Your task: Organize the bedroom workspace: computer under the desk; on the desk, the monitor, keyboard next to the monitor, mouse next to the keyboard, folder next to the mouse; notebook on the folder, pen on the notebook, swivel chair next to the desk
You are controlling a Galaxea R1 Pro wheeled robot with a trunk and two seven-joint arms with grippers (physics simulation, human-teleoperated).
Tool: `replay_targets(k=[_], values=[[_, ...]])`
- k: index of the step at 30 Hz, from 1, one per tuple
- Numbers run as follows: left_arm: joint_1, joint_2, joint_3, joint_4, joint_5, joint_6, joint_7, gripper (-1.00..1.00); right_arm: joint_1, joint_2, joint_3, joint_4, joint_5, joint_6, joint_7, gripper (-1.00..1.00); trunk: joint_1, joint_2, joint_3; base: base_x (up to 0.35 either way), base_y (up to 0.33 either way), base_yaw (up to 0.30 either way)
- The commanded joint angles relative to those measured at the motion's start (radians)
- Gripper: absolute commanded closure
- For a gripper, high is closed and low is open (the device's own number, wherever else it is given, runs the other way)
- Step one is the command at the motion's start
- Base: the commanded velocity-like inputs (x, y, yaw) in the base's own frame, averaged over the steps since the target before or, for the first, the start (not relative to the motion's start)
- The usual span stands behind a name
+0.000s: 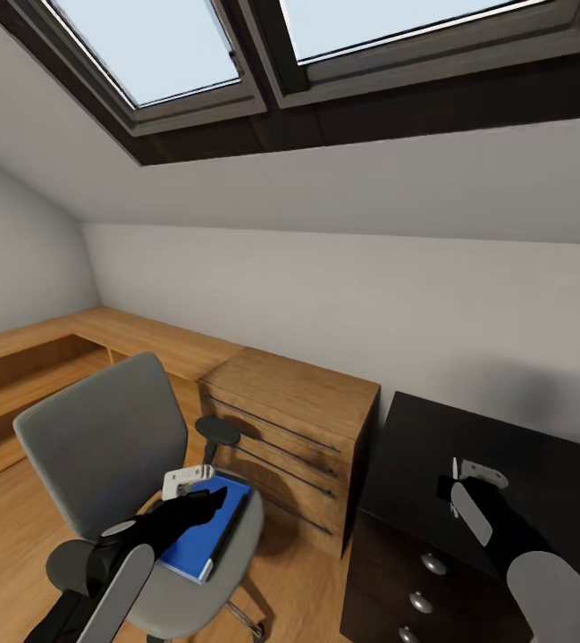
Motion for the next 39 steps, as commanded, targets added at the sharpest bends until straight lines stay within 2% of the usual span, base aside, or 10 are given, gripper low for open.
replay_targets(k=[1, 3, 10, 18, 24, 39], values=[[-0.001, 0.001, -0.006, -0.001, 0.010, 0.001, 0.011, -1.00, -0.009, -0.001, 0.006, 0.019, -0.010, -0.008, -0.003, 1.00, 0.000, -0.001, -0.001, 0.000, 0.000, 0.000], [-0.001, 0.001, -0.012, -0.001, 0.010, 0.001, 0.011, -1.00, -0.033, -0.002, 0.006, 0.077, -0.009, -0.039, 0.002, 1.00, 0.000, -0.001, -0.001, 0.000, 0.000, 0.000], [-0.001, 0.001, -0.030, -0.001, 0.010, 0.001, 0.011, -1.00, -0.069, -0.002, 0.006, 0.151, -0.010, -0.044, 0.003, 1.00, 0.000, -0.001, -0.001, 0.125, 0.000, 0.000], [-0.001, -0.002, -0.035, -0.002, 0.010, 0.001, 0.011, -1.00, -0.077, -0.002, 0.006, 0.154, -0.011, 0.054, 0.001, 1.00, 0.000, -0.001, -0.001, 0.017, 0.000, 0.000], [-0.001, -0.015, -0.033, -0.002, 0.010, 0.000, 0.012, -1.00, -0.078, 0.000, 0.006, 0.155, -0.012, 0.075, 0.001, 1.00, 0.023, -0.043, -0.020, 0.001, 0.000, 0.000], [-0.001, -0.017, -0.031, -0.002, 0.010, 0.000, 0.013, -1.00, -0.079, 0.003, 0.006, 0.153, -0.011, 0.075, 0.001, 1.00, 0.077, -0.141, -0.064, 0.000, 0.000, 0.000]])
